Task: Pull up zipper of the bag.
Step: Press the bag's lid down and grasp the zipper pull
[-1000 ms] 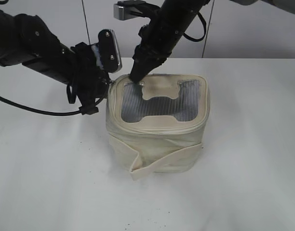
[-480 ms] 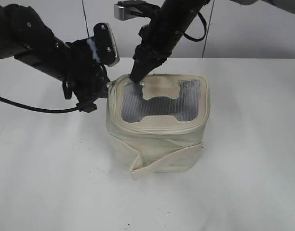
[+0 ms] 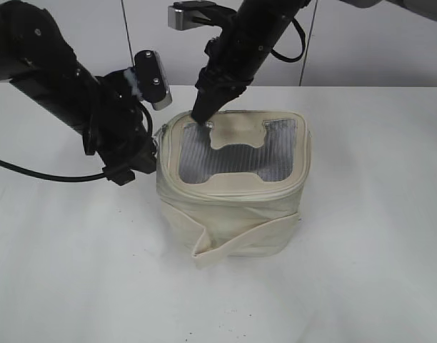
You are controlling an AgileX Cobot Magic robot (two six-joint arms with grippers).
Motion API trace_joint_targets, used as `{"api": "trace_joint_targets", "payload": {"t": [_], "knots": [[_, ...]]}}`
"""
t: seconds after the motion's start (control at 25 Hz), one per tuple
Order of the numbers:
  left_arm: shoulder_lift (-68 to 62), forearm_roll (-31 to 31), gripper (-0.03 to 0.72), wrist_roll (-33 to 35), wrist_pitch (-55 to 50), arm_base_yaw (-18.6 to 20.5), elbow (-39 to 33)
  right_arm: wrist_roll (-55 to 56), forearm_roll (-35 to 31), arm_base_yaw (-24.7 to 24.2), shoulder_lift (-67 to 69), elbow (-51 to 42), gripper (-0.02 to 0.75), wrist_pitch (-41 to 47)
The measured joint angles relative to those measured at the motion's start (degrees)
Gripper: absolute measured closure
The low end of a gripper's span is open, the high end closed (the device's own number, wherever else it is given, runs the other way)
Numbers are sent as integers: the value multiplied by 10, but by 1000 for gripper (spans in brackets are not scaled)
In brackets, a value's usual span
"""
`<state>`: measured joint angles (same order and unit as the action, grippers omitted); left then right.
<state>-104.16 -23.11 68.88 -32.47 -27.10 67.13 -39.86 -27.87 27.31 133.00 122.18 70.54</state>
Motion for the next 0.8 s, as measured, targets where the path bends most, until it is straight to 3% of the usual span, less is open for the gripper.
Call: {"api": "trace_joint_targets", "payload": {"t": [0.44, 0.8], "knots": [[4, 7, 445, -114, -107, -1, 7, 13, -2, 4, 0, -1, 698, 0], [5, 2, 445, -149, -147, -12, 10, 25, -1, 9, 0, -3, 698, 1]]}}
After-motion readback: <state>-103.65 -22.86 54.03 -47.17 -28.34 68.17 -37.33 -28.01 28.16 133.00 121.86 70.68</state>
